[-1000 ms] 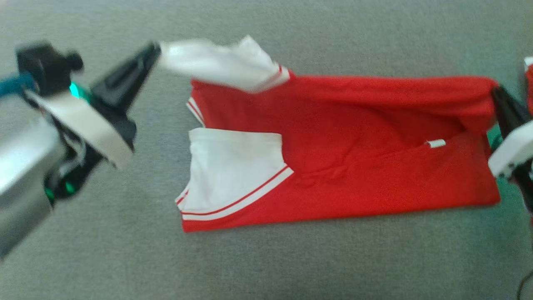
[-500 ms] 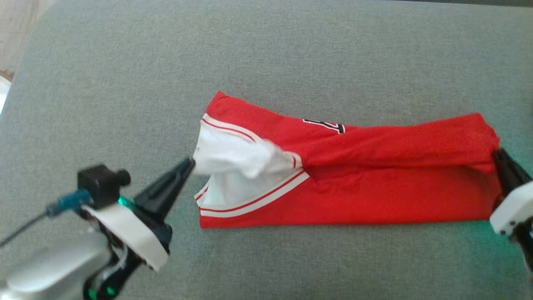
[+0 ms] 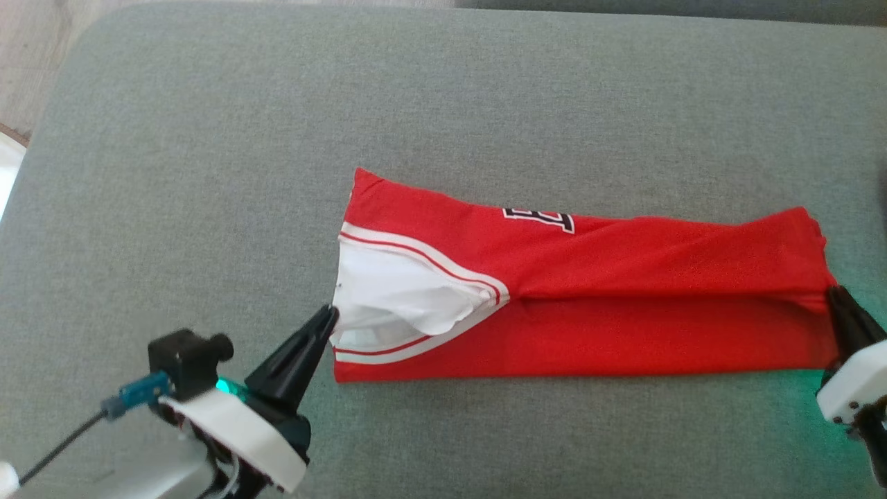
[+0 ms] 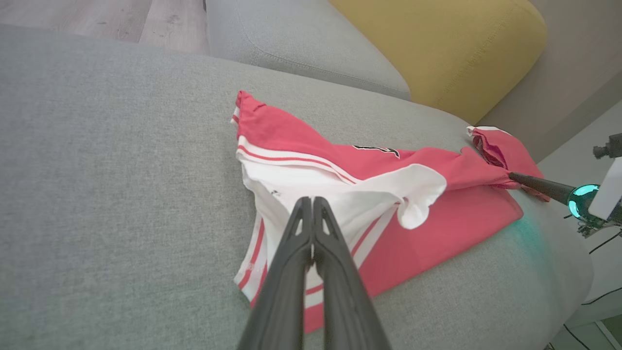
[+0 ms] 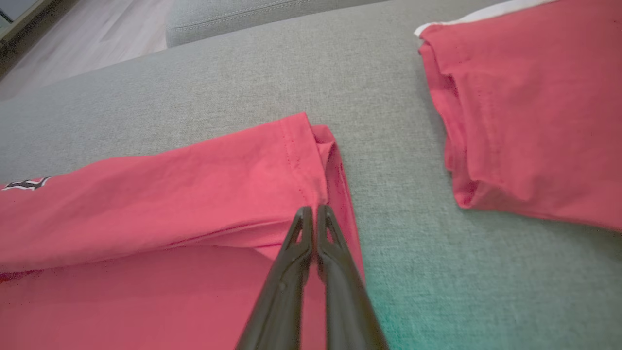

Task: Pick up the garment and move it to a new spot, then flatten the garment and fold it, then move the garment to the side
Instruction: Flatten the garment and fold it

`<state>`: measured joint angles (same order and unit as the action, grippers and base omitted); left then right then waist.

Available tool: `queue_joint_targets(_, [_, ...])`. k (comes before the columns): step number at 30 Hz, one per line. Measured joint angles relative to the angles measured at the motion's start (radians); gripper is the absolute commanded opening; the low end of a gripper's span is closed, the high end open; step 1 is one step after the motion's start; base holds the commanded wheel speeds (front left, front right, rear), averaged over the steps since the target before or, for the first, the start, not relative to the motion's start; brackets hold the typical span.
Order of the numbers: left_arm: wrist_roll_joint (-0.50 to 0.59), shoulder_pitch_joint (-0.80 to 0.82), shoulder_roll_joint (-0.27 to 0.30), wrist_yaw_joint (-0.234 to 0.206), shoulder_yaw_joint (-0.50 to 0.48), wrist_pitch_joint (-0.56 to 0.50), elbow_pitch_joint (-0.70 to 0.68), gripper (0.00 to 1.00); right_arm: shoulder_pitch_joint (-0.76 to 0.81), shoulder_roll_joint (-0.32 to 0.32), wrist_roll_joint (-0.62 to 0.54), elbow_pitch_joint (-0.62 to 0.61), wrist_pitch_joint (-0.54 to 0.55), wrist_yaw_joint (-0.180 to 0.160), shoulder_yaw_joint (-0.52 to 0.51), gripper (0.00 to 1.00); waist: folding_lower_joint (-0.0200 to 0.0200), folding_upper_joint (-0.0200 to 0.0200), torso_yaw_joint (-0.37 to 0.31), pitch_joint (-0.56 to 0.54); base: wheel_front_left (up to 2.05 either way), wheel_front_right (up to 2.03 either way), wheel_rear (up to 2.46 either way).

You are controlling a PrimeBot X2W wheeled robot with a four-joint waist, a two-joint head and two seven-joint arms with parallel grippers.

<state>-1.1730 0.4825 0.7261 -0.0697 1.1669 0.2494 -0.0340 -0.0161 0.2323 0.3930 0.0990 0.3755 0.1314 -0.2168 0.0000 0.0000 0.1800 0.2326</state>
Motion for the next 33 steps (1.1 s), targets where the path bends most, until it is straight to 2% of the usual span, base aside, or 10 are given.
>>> queue_joint_targets(4, [0.03,-0.06,-0.016,0.008,-0.04,0.0,0.004,0.0,0.013,-0.001,0.0,0.015,-0.011,0.0,-0.004,0.0,0.0,0.0,-0.003,-0.01,0.0,0.0,0.0])
queue_joint_targets(5, [0.04,-0.085,-0.03,0.01,-0.055,0.0,0.014,0.27,0.013,-0.007,0.0,0.026,-0.016,0.0,-0.006,0.5,0.0,0.0,-0.005,-0.017,0.0,0.0,0.0])
queue_joint_targets(6, [0.044,-0.096,-0.038,0.009,-0.065,0.0,0.018,0.82,0.013,-0.014,-0.003,0.03,-0.022,0.0,-0.012,1.0,0.0,0.0,-0.006,-0.021,0.0,0.0,0.0])
queue_joint_targets(7, [0.052,-0.109,-0.049,0.008,-0.08,0.0,0.021,1.0,0.014,-0.02,-0.007,0.034,-0.031,0.0,-0.016,1.0,0.0,0.0,-0.006,-0.025,0.0,0.0,0.0])
queue_joint_targets(12, [0.119,-0.154,-0.093,-0.025,-0.146,0.0,0.037,1.0,0.029,-0.044,-0.015,0.048,-0.064,0.0,-0.029,1.0,0.0,0.0,-0.005,-0.045,0.0,0.0,0.0])
queue_joint_targets(15, [0.199,-0.198,-0.138,-0.083,-0.22,0.0,0.053,1.0,0.05,-0.07,-0.014,0.056,-0.093,0.0,-0.054,1.0,0.0,0.0,0.004,-0.064,0.0,0.0,0.0])
queue_joint_targets(18, [0.286,-0.262,-0.209,-0.146,-0.329,0.0,0.059,1.0,0.068,-0.108,0.005,0.067,-0.108,0.0,-0.084,1.0,-0.0001,0.0,0.021,-0.084,0.0,0.0,0.0])
queue_joint_targets(21, [0.402,-0.337,-0.275,-0.175,-0.415,0.002,0.06,1.0,0.067,-0.127,0.005,0.09,-0.117,0.0,-0.111,1.0,-0.0001,0.0,0.043,-0.1,0.0,0.0,0.0])
queue_joint_targets(27, [0.607,-0.459,-0.399,-0.176,-0.532,0.003,0.048,1.0,0.002,-0.131,-0.033,0.185,-0.124,0.0,-0.207,1.0,-0.0001,0.0,0.097,-0.122,0.0,0.0,0.0])
queue_joint_targets(33, [0.73,-0.516,-0.482,-0.13,-0.574,0.003,0.047,1.0,-0.083,-0.114,-0.128,0.313,-0.101,0.0,-0.26,1.0,0.0,0.0,0.145,-0.129,0.0,0.0,0.0])
